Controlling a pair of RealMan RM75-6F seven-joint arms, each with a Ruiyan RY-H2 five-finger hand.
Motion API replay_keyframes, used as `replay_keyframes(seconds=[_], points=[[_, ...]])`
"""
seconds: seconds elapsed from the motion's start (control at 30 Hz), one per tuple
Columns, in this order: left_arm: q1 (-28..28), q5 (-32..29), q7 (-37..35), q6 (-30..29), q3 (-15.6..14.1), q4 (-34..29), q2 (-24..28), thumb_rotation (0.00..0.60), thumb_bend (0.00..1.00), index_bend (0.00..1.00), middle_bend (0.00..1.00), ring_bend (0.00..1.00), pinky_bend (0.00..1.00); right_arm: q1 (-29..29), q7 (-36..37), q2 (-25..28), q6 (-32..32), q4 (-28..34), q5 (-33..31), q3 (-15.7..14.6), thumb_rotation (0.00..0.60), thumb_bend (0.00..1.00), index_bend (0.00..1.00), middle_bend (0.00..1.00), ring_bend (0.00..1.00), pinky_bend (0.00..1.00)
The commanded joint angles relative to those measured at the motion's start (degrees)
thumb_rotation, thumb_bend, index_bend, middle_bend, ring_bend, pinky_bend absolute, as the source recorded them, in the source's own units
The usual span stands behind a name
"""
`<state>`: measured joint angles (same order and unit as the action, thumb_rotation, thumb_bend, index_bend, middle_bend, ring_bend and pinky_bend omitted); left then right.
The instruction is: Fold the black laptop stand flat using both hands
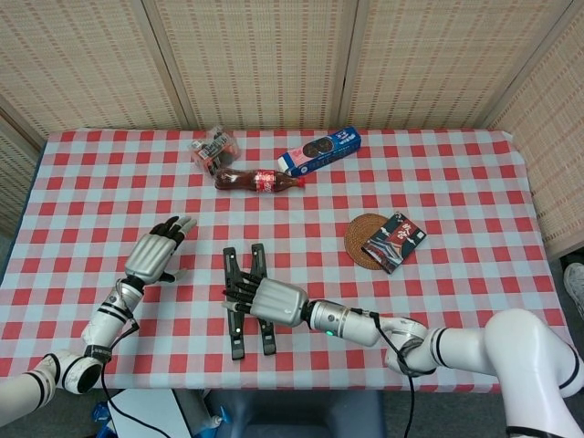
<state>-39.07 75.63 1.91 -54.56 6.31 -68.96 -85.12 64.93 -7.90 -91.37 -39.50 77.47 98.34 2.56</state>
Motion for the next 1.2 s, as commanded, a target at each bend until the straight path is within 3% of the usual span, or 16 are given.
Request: replay_keyframes(seconds=[0.03, 0.67, 1.0, 1.2], points=[[0.4, -0.2, 0.0, -0.2, -0.1, -0.2, 0.3, 0.6, 0.24, 0.0, 0.0, 0.0, 0.16, 3.1, 2.1, 0.6, 3.6, -0.5, 0.6, -0.8, 0.6, 0.0, 0.0, 0.0, 0.0, 0.0], [2.4, 0.5, -2.6, -1.5, -0.6, 1.1, 0.7, 0.6, 0.24, 0.0, 0.0, 0.0, 0.16, 11.0, 5.8, -5.9, 9.3, -10.4, 3.1, -4.2, 0.6, 0.01, 0.0, 0.0, 0.0, 0.0], [2.9, 1.1, -4.1, -1.6, -0.7, 2.2, 0.5, 0.6, 0.24, 0.0, 0.0, 0.0, 0.16, 13.7, 8.2, -7.0, 10.7, -11.9, 2.8, -5.1, 0.6, 0.24, 0.01, 0.07, 0.0, 0.0], [3.0, 1.3, -4.4, -1.6, -0.6, 2.6, 0.3, 0.6, 0.24, 0.0, 0.0, 0.0, 0.16, 14.2, 9.5, -7.2, 9.8, -12.5, 2.6, -5.5, 0.6, 0.32, 0.15, 0.17, 0.0, 0.0]])
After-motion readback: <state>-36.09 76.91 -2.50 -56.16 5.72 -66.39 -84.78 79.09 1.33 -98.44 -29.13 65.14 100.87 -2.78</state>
